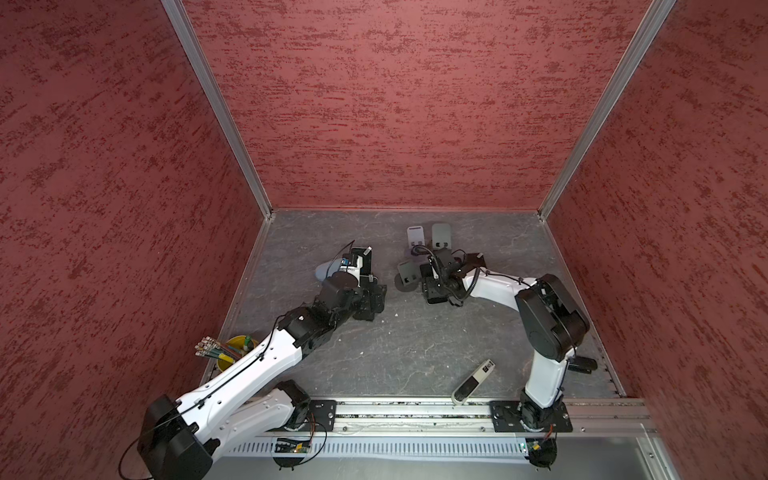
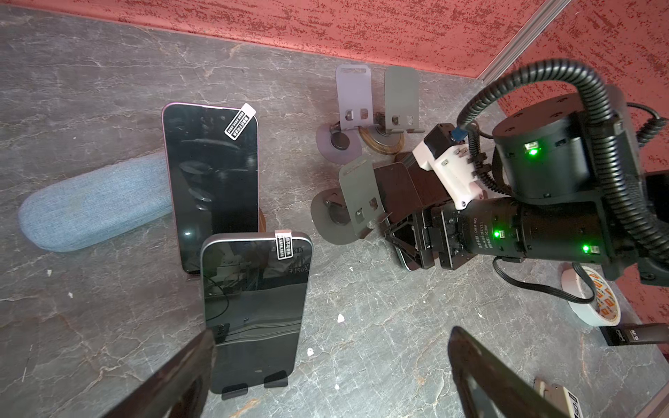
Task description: Remove the phone from the phone stand
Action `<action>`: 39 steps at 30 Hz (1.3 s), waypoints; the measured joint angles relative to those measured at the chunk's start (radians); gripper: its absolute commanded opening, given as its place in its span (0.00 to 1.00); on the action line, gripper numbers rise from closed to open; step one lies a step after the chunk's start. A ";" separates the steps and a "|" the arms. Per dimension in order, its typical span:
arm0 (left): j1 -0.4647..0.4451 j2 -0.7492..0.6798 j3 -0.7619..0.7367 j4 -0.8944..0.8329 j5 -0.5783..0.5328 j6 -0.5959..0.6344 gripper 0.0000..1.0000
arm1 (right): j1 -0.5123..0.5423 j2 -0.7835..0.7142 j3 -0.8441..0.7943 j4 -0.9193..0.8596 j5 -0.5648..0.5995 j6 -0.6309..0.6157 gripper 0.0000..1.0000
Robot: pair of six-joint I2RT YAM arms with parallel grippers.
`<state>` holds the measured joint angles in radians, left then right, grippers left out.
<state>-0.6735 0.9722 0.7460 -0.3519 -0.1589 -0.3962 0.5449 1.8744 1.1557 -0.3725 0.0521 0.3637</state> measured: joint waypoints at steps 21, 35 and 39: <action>0.000 -0.006 0.000 -0.016 -0.001 0.001 0.99 | 0.000 0.066 0.084 -0.048 0.019 0.003 0.63; 0.000 -0.006 0.000 -0.016 -0.001 0.001 0.99 | -0.002 0.084 0.104 -0.068 0.052 0.003 0.65; 0.000 -0.006 0.000 -0.015 -0.001 0.001 1.00 | -0.002 0.087 0.104 -0.069 0.066 0.003 0.67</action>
<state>-0.6731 0.9665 0.7460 -0.3672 -0.1596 -0.3954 0.5434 1.9610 1.2598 -0.4412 0.1184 0.3668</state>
